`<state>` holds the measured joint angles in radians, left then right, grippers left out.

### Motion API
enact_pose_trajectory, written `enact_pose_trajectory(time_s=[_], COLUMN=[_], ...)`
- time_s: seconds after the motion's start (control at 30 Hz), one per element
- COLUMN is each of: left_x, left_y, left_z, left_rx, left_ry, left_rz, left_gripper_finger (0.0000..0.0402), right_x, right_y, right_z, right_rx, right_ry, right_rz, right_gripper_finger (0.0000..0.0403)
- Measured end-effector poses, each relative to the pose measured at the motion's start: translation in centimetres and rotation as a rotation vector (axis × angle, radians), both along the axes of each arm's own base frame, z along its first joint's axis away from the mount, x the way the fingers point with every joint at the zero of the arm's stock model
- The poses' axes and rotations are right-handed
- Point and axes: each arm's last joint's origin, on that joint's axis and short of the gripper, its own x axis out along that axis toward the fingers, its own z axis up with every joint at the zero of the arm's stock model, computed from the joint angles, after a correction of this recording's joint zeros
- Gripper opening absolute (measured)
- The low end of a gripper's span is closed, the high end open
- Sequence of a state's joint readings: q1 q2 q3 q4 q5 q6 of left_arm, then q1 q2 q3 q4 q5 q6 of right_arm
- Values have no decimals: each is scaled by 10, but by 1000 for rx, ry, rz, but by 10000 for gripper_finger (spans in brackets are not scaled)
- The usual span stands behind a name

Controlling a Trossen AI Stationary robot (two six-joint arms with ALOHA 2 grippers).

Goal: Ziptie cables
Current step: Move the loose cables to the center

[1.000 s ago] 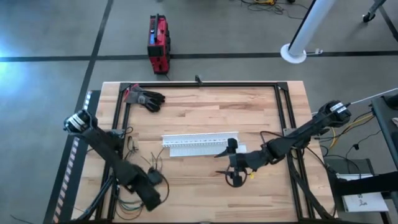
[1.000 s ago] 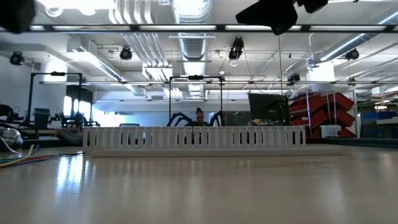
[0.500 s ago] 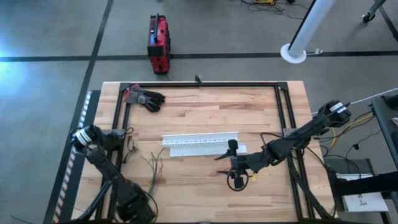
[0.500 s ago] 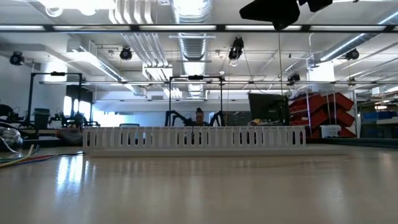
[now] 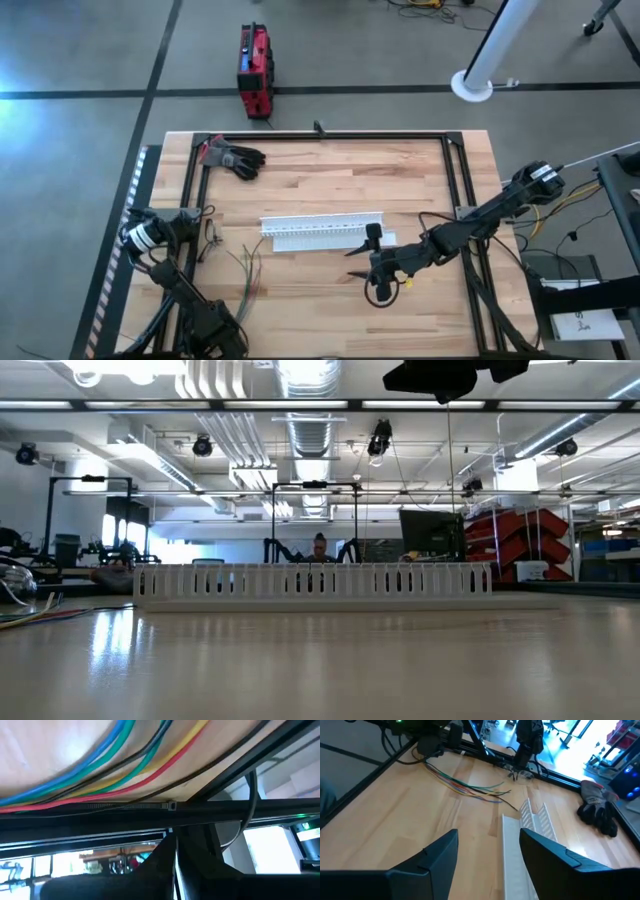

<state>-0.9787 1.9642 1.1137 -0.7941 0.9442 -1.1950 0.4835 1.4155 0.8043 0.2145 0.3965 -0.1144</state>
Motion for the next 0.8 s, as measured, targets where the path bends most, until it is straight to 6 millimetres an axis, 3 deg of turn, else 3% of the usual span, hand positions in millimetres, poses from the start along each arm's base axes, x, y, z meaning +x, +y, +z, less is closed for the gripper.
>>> enact_pose_trajectory(time_s=[0.33,0.8], left_x=[-1,-20], left_y=[-8,-19], left_z=[-14,-13], left_rx=[-20,14], left_ry=[-46,-86], left_rz=[-28,-78], left_gripper_finger=[0,0], right_x=[5,6], right_y=[-11,-13], right_z=[0,0], right_rx=[-34,-55], right_ry=[0,0], right_rz=[-21,-17], right_gripper_finger=[195,190])
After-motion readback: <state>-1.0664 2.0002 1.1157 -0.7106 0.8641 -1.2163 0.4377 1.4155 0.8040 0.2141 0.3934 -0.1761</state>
